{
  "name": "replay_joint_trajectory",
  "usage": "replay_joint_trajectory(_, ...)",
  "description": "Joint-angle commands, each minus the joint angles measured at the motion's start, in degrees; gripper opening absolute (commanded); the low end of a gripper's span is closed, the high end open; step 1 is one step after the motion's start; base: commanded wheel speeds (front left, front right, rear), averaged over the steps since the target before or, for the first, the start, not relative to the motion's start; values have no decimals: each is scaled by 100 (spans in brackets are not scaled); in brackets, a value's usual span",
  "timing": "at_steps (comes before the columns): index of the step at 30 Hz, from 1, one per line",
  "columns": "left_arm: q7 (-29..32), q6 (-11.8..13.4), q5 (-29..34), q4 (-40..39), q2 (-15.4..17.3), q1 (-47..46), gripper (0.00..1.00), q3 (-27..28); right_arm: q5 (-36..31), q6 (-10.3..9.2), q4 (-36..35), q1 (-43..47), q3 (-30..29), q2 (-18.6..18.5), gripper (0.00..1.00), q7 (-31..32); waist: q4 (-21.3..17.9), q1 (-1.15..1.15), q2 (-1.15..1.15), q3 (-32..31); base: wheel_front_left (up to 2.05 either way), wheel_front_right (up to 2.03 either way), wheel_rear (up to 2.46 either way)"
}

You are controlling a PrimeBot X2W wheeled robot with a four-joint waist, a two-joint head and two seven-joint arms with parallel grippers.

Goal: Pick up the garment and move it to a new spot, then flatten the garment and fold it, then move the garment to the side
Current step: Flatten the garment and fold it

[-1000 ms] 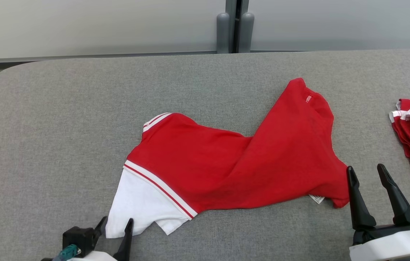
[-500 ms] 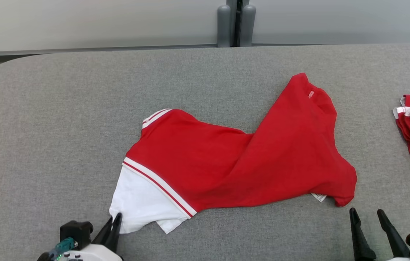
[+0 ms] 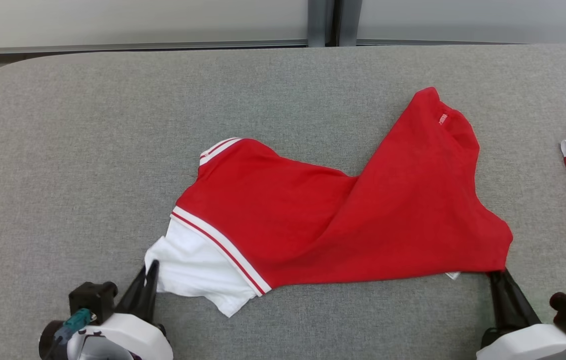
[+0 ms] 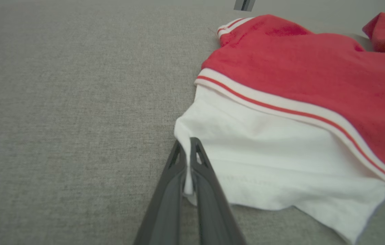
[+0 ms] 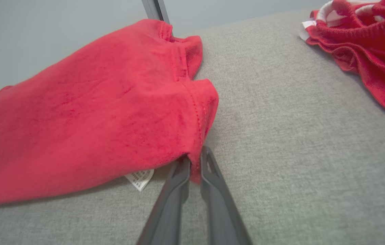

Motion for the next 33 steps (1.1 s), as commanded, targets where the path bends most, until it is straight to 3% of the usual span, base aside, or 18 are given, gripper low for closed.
replay_joint_trajectory(1, -65, 35, 36, -37, 49, -98, 0, 47, 17, -3, -43, -72, -25, -58, 0, -72, 10, 0, 0, 2, 0, 0, 0)
replay_joint_trajectory(9, -441, 252, 229, -1093, 207, -407, 0, 361, -248, -3, -915, -258, -233, -413, 0, -174, 10, 0, 0, -121, 0, 0, 0)
replay_joint_trajectory(23, -211, 643, 614, -3546, 588, -1637, 0, 779, -445, -3, -2911, -1568, -307, -1214, 0, 922, -93, 0, 0, -709, 0, 0, 0)
replay_joint_trajectory(28, 145, 534, 698, -3865, 738, -2416, 0, 756, -281, -3, -3147, -2020, -376, -1413, 0, 1250, -97, 0, 0, -833, 0, 0, 0)
replay_joint_trajectory(33, 418, 376, 629, -3608, 734, -3015, 0, 619, -79, -3, -2952, -2321, -398, -1387, 0, 1350, -116, 0, 0, -823, 0, 0, 0)
